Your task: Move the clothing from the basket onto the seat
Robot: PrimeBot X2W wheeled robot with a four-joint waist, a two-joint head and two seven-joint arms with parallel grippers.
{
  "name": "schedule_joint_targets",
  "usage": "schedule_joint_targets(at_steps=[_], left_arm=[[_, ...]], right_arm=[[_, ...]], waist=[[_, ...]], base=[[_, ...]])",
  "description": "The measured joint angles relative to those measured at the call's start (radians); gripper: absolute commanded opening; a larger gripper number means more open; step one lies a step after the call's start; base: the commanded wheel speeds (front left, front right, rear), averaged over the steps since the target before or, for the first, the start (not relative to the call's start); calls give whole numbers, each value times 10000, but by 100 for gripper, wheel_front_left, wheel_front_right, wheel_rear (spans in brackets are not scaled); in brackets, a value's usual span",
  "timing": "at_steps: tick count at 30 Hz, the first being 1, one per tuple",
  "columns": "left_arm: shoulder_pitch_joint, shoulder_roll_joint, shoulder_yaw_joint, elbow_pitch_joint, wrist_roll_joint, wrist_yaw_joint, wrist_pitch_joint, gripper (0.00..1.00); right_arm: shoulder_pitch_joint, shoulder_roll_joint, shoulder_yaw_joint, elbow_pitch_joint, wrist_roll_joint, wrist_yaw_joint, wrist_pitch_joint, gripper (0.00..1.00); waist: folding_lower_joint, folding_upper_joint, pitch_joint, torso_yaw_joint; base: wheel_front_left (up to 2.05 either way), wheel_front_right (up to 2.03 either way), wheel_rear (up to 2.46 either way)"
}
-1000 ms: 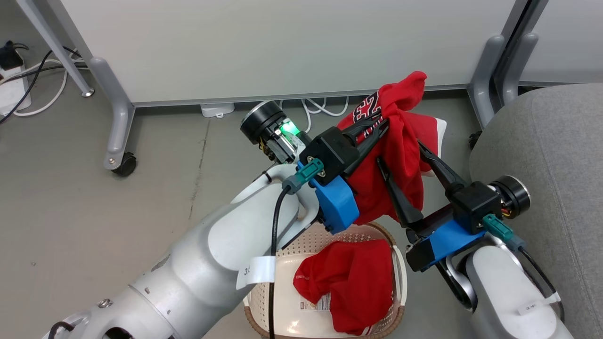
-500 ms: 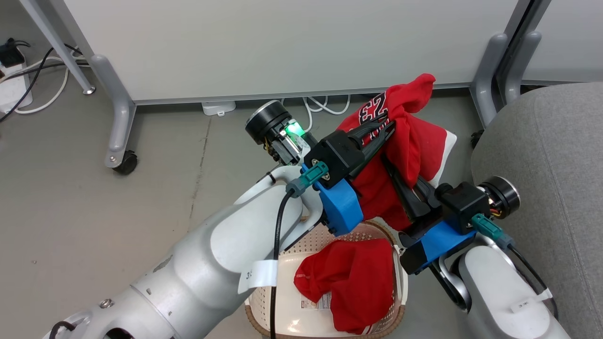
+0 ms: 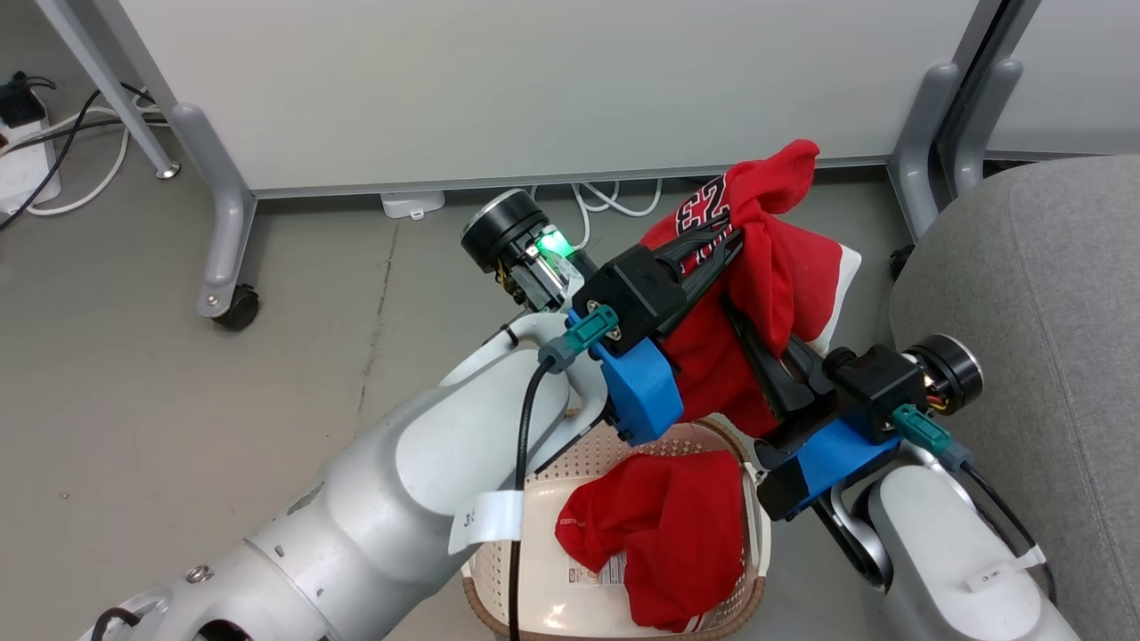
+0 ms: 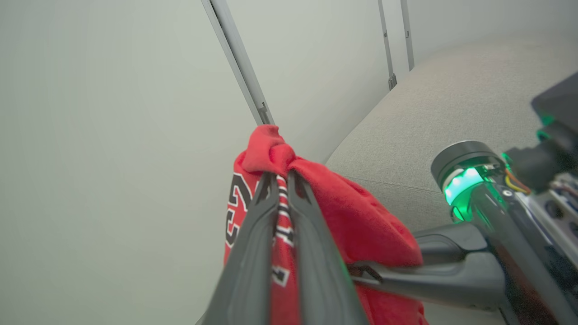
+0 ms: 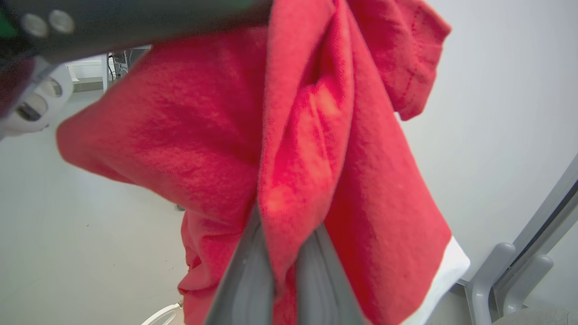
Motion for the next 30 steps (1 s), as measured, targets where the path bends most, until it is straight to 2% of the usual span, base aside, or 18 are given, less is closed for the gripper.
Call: schedule_joint_targets(at_steps=[2,3,4,20,30], left_arm=[[0,0,4,15,0,2,0,0],[0,-2,25,19,0,10,0,27],[0,-2,44,19,2,23,0,100],[29,2,182,-94,163,123,-2,100],[130,17,272,-178,190,188,-2,100]], right_arm=[[1,-4,6,-2,13,0,0,0],[1,-8,6,-4,13,0,0,0],[1,-12,8,-10,13,0,0,0],[8,23,-188,-50,73,0,0,0],[114,234,-786,-226,65,0,0,0]], waist=[[0,0,6,-1],[0,0,12,-2],[0,0,20,-3],[0,0,136,-98],[0,0,370,-566]], base=[[0,0,0],[0,0,0],[0,0,0],[0,0,0],[0,0,0]])
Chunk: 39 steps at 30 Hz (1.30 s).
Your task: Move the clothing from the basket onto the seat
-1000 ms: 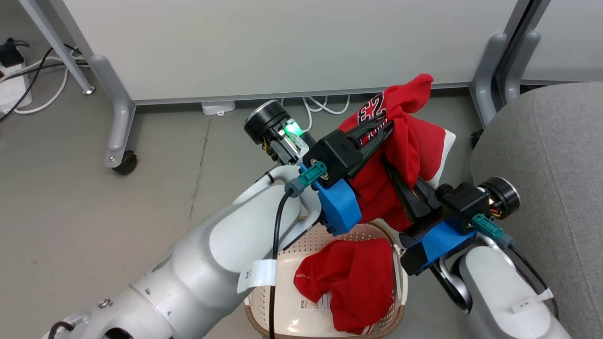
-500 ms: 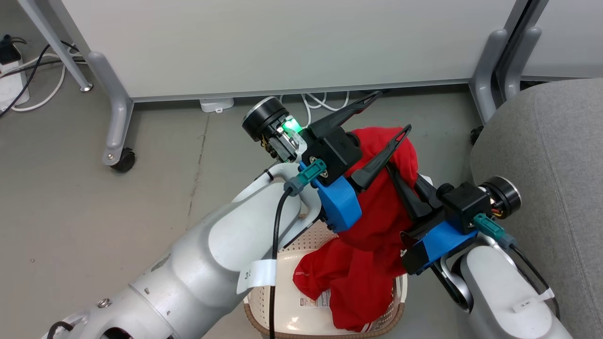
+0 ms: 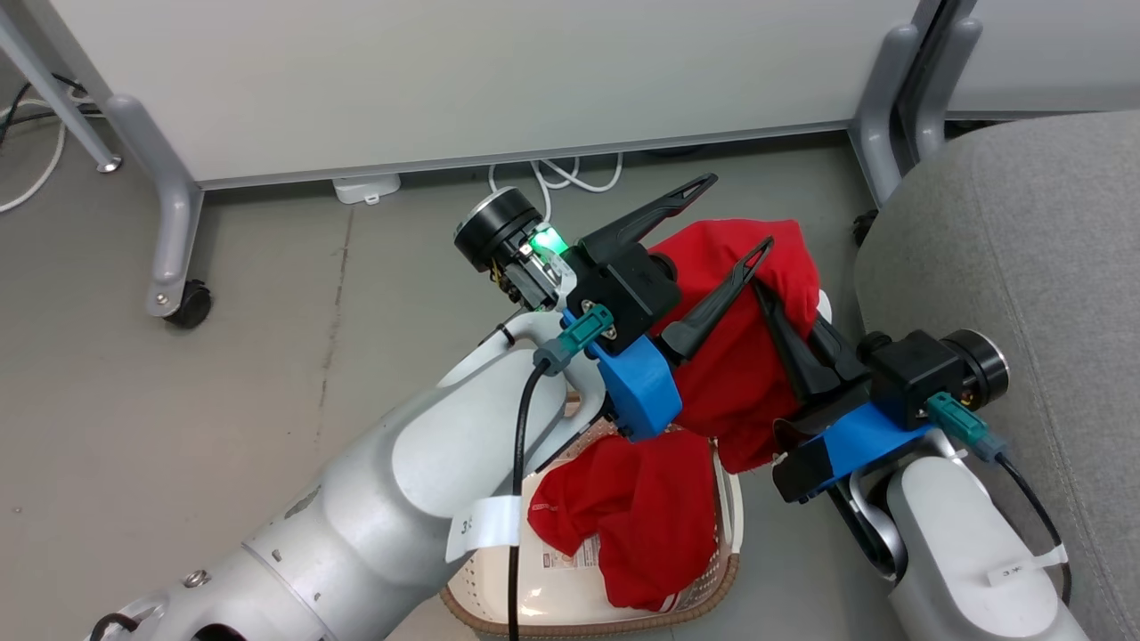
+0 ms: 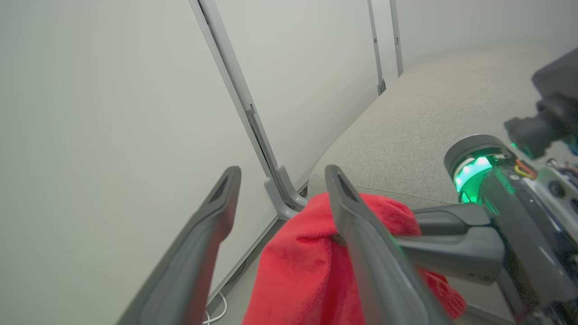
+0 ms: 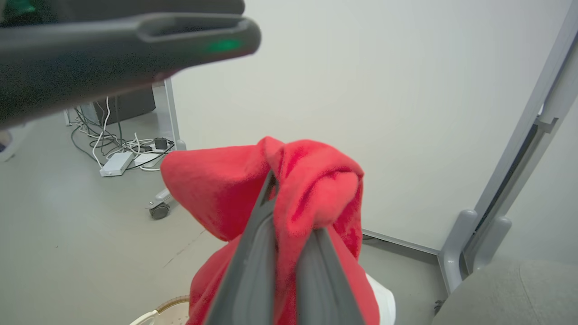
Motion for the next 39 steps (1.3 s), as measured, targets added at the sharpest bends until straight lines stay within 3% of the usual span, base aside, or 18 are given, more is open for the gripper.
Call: schedule_joint_targets(at_steps=[39], left_arm=[[40,-144,-941,512,54,-205,0,100]], right_arm=[[850,614,-3756,-1327,-163,0,2,0]], waist=[[0,0,1310,-3615]], base=[[0,0,0]])
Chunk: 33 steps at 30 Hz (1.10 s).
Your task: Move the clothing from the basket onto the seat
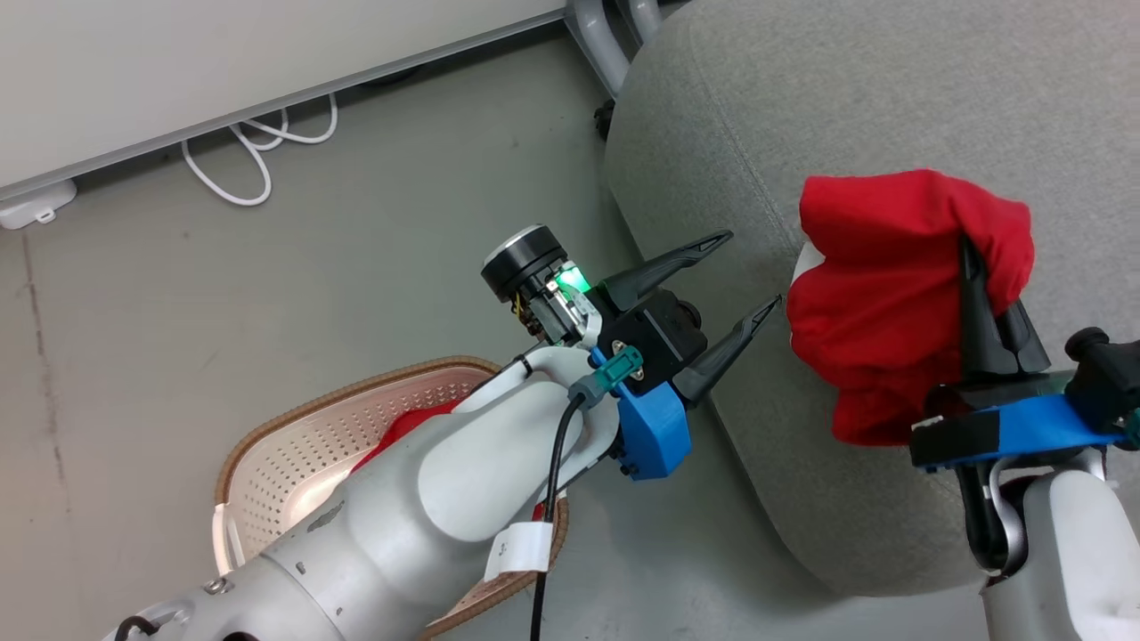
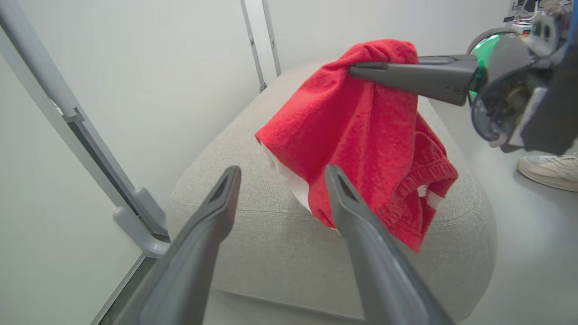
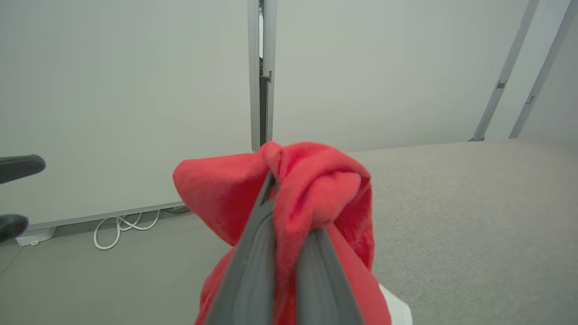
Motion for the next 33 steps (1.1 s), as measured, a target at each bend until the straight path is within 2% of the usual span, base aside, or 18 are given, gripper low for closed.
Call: schedule_joint_targets(at_steps=[10,21,29,33], left_arm=[[105,-25,-144,98,-61,-15,0,100],[55,-13,-153,17,-69,25,0,100],[-238,213,-73,-232,33,196,2,100],[-603,347,-35,-487,138,295,67,100]], right_arm=[[331,111,-320,-132,0,-2,0,0],[308,199,-422,-487,171,0,0,0],[-660,123,-537,-1001,180,0,-2,0],[-1689,-169,-1053,-1365,301,0,-2,0]], waist=[[-1,0,67,-546],[-1,0,332,-588],[0,0,916,-527],[0,0,1425,-514]], base=[[0,0,0],[0,0,0],[0,0,0],[0,0,0]])
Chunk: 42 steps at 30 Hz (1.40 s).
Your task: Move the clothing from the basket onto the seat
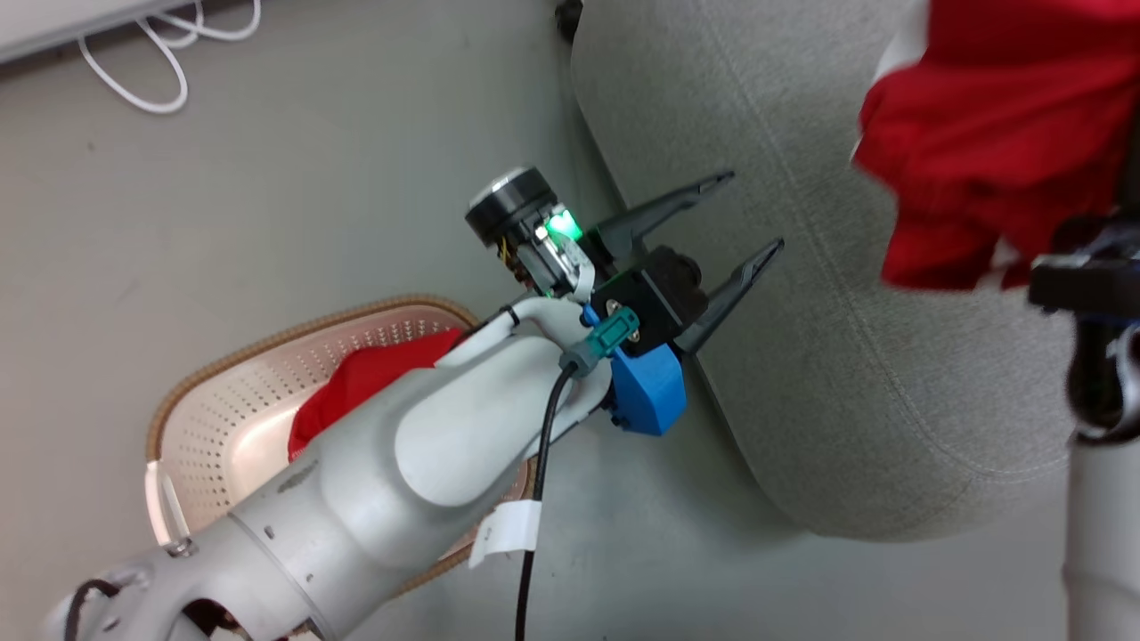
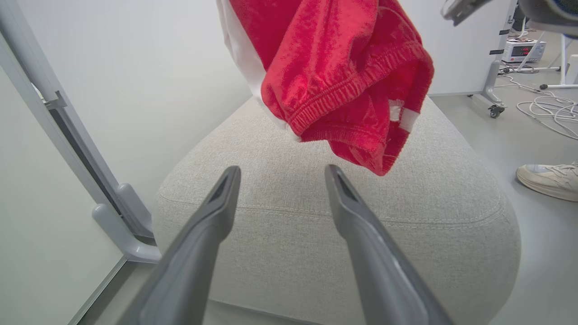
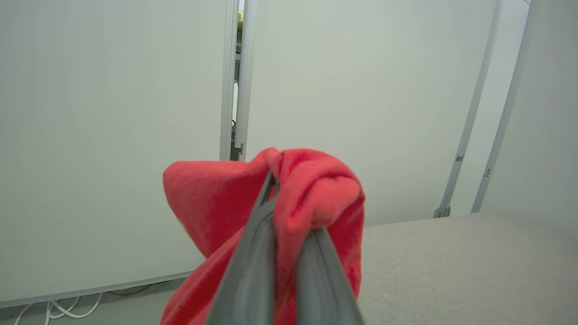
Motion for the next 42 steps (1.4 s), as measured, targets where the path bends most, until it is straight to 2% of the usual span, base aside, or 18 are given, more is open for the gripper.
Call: schedule_joint_targets(at_steps=[5,13,18,22,27,40,41,42], left_arm=[[-556,384,25,-453,270,115,313,100],[-1246,1028,31,-1179,594,267,811,100],[-1472,1168,-29,-1592,717,351,1026,100],[-1645,1273,-77,-1847,855,382,1131,100],[-1772,1346,-142,-2105,905,385,1216,100],[-1918,1227,-247,-2054,861,443,1020,100],[-1918,1229,-257,-2036,861,462,997,100],[-1918,1225,-270,-2013,859,472,980,100]], right_arm=[[-1547,-426,-809,-522,128,0,2,0],[-3731,-1335,-2865,-901,414,0,0,0],[-4572,-2121,-3785,-353,416,0,-2,0],[-4798,-2497,-4094,600,299,0,0,0],[-4727,-2456,-4107,1918,42,0,2,0],[-3469,-1563,-3988,3536,-33,0,0,0],[-3456,-1526,-4094,3498,-21,0,0,35],[-3444,-1492,-4220,3465,35,0,0,98]], waist=[[0,0,906,29],[1,0,2540,108],[1,0,3391,253],[1,-1,3948,396],[1,0,4478,620],[0,0,4448,879],[0,0,4423,882],[0,-1,4387,885]], base=[[0,0,0],[0,0,0],[0,0,0],[0,0,0],[0,0,0],[0,0,0],[0,0,0],[0,0,0]])
